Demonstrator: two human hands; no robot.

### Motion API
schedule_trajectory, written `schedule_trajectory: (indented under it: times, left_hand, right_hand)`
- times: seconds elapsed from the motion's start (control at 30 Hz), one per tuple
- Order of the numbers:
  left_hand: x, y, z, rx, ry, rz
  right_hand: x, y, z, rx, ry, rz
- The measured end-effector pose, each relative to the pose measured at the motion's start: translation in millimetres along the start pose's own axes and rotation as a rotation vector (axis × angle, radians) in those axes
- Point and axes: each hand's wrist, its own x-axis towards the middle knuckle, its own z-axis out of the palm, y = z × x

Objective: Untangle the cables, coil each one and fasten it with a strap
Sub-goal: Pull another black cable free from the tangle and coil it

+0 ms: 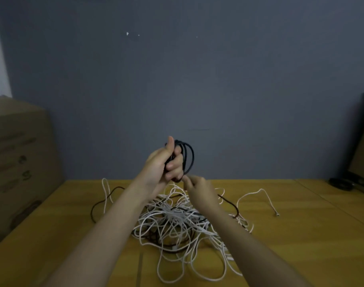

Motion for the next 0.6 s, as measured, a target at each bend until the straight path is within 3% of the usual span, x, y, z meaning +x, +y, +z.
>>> schedule_trajectory:
  times: [0.07,0.23,0.37,0.5,0.6]
  left_hand:
    - [6,-10,-4,0.054,0.092,0.076]
    - [21,-26,-29,0.686,0.291,0.167]
    - [30,-39,-36,1.116,0.325,0.039]
    - [33,-42,-40,1.655,0.097,-0.084]
    - [32,-41,-38,1.638,-0.035,-0.108]
  right_hand:
    - [-18,3,13,0.026,-0.091,-0.084]
    - [-42,15,12,0.071,-0.252,-0.193]
    - [-38,16,-11,-0.121,-0.377,-0.289]
    - [-21,11,-38,-0.108,-0.157,-0.329]
    - [-5,16,-59,-0.092,0.042,-0.369]
